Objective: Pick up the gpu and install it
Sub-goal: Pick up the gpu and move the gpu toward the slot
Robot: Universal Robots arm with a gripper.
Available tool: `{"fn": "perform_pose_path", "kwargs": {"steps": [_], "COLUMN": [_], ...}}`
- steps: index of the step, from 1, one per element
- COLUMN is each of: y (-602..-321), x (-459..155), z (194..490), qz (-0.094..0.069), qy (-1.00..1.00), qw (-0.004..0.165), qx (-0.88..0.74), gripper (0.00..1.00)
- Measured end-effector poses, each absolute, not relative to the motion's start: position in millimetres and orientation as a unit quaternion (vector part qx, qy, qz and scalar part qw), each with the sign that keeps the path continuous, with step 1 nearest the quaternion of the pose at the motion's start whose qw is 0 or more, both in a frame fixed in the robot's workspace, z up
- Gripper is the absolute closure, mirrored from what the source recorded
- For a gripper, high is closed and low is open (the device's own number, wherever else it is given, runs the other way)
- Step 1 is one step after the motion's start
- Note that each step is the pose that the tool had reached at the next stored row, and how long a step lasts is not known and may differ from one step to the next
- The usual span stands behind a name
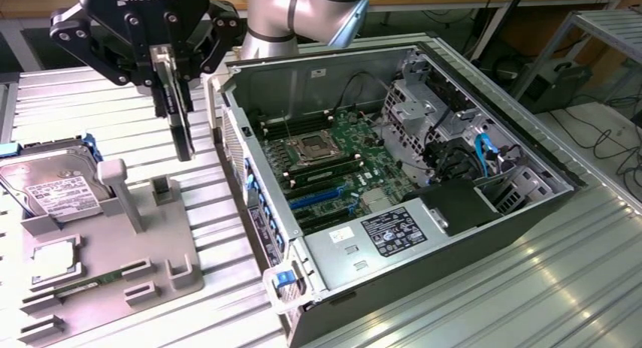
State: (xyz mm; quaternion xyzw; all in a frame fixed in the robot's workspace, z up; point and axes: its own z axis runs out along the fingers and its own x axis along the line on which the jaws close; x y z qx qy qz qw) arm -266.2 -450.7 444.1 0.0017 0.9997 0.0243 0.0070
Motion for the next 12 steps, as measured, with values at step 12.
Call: {"fn": "perform_pose_path", "kwargs": {"steps": [12], "y": [-450.7], "x": [-253.7], "z": [444.1], "qz": [0.024], "qy": [1.0], "qw": [0.007], "qx": [0.002], "gripper": [0.72]}}
